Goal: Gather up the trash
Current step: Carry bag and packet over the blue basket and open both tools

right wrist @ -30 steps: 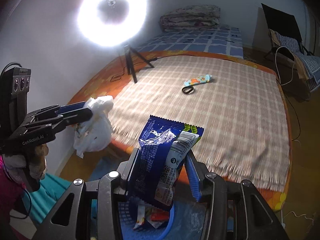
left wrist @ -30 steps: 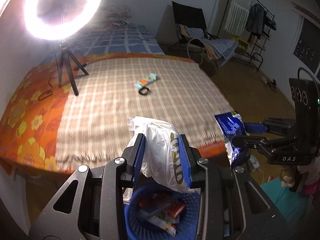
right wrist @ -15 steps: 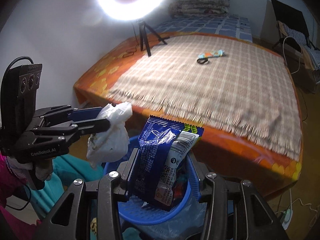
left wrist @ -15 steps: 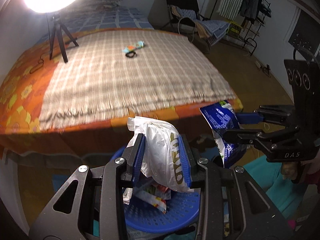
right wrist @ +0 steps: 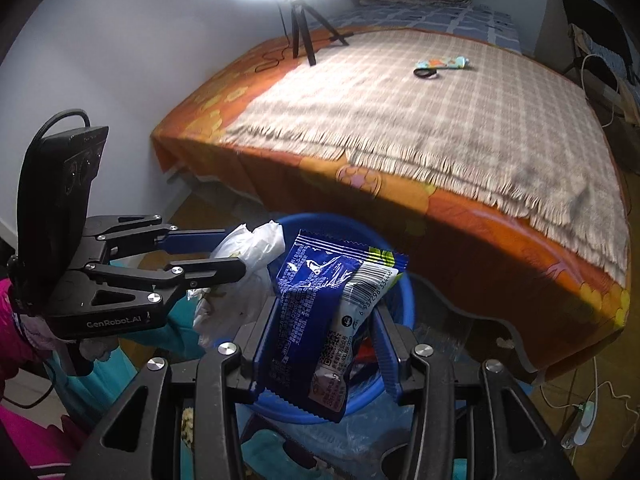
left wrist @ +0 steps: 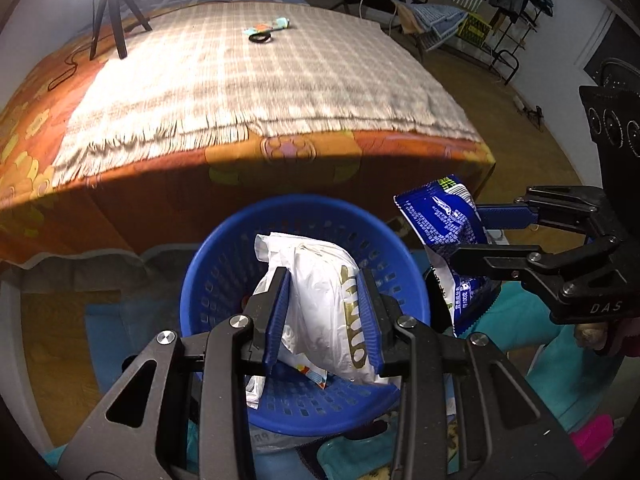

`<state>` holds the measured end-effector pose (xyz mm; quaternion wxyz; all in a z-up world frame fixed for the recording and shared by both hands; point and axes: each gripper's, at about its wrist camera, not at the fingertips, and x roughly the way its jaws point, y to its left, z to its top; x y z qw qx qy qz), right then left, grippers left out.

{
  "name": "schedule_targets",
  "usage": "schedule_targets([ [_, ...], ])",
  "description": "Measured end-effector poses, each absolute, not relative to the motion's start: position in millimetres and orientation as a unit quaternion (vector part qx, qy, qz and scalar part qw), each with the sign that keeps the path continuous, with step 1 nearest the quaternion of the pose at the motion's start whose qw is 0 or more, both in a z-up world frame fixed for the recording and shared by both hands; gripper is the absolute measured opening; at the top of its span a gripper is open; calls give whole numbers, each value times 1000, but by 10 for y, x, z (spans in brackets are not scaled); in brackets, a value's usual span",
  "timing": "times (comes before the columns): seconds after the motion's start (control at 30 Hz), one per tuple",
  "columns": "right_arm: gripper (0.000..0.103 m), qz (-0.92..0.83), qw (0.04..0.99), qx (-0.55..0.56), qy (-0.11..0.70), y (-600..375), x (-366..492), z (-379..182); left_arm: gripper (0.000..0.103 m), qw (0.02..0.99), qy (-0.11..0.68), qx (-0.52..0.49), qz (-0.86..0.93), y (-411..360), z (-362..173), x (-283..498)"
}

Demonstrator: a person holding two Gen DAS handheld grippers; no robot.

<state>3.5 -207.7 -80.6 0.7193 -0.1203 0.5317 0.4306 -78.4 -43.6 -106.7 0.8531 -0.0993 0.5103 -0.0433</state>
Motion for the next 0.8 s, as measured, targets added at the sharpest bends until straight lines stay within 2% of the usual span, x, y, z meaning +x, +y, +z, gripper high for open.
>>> schedule_targets([
  [0.8, 48, 424, 705, -144, 550, -2009, 1, -1138, 34, 826, 556, -89, -36, -432, -1441, -808],
])
